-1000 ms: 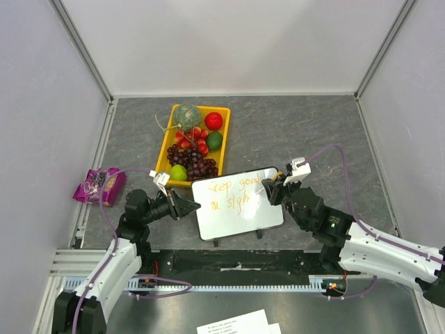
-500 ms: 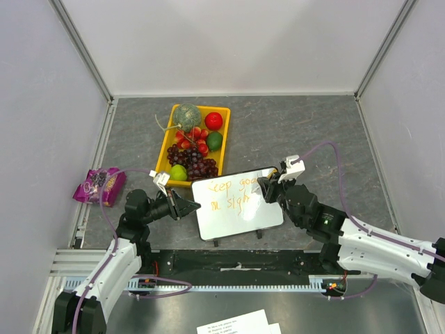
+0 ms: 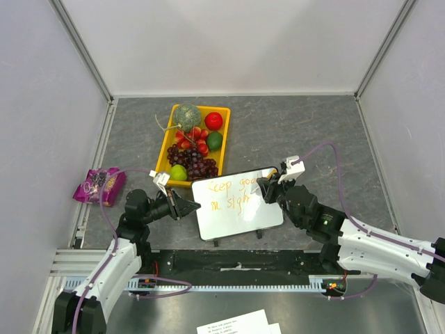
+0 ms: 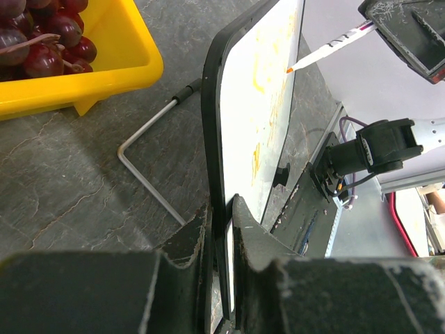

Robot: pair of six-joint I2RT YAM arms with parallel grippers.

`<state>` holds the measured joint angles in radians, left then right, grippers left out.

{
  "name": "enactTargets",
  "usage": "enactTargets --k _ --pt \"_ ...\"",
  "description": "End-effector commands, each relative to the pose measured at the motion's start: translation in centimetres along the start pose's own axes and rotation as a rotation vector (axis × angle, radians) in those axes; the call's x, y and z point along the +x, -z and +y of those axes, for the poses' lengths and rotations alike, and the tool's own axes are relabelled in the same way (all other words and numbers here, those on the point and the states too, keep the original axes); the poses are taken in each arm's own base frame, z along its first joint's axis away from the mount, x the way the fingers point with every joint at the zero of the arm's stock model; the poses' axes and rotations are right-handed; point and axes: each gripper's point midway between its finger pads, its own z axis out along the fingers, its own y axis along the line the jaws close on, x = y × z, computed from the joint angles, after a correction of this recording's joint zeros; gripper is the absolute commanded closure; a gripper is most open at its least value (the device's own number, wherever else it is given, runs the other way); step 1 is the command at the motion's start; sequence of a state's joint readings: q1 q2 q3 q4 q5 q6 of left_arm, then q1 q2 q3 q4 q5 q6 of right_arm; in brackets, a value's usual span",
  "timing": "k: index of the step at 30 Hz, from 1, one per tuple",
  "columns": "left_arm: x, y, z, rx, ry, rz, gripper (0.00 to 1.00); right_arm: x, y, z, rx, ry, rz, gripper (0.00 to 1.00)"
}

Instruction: Write a sentence on the whiteboard

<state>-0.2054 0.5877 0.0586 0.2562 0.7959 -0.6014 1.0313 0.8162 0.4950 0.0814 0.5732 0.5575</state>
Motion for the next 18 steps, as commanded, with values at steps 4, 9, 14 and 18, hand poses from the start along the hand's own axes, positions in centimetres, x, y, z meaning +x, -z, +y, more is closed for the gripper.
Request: enactTargets --k 4,9,14,18 --pt "-0.7 -0.1 0.3 -0.010 -0.051 -0.032 0.98 1.6 0.2 -0.6 0.004 -0.005 0.033 1.00" --pt "-0.7 -0.1 0.2 -0.009 -0.054 -0.032 0.98 2.8 0.4 -0.8 -0.002 -0.009 0.062 1.00" --pt "-0.7 -0.1 0.2 -0.009 -0.051 -0.031 0.98 3.4 0.6 -1.2 0.000 -0.015 0.079 1.00" --pt "-0.6 -0.1 0.3 -0.009 -0.051 -0.030 0.98 3.6 0.8 -1.4 0.004 -0.014 0.083 1.00"
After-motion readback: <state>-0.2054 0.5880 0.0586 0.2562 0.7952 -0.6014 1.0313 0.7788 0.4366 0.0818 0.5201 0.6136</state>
